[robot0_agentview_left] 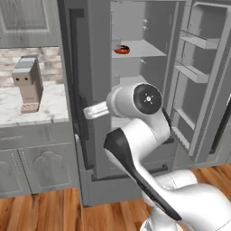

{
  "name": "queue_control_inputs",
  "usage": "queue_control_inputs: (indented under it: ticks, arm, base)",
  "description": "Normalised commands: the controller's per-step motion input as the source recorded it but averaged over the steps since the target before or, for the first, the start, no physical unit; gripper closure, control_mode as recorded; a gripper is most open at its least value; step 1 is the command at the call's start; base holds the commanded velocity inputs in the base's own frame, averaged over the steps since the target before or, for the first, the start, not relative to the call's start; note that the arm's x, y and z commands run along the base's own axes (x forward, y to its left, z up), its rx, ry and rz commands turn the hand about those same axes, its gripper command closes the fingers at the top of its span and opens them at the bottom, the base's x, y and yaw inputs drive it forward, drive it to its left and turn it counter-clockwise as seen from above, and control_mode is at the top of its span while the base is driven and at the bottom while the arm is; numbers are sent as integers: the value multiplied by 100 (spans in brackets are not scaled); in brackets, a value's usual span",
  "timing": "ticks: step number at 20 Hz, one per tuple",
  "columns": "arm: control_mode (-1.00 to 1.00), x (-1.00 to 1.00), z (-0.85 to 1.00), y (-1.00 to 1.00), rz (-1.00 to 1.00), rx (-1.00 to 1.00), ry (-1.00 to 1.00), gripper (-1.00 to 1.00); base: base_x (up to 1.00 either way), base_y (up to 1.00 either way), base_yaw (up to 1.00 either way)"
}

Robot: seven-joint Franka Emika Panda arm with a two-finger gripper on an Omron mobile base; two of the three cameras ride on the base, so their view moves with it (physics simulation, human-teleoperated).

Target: Take the donut and cupcake from the fridge and place them on the empty tray on the dining counter.

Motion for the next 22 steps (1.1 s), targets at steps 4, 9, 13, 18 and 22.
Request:
queue_control_inputs:
  ticks: [4,9,13,18,22]
  arm:
    - [-100,-2,1,-100,15,9,-7,-100]
    - [-100,28,-9,-84,7,13,-1,-100]
    - [-100,45,-41,-55,0,23,-5,-100]
    - [-100,51,-16,-23,0,17,-1,-100]
    - [-100,51,-1,-12,0,9,2,-100]
  base:
    - [0,0,0]
    - [0,0,0]
    - [0,0,0]
    - [0,0,0]
    - [0,0,0]
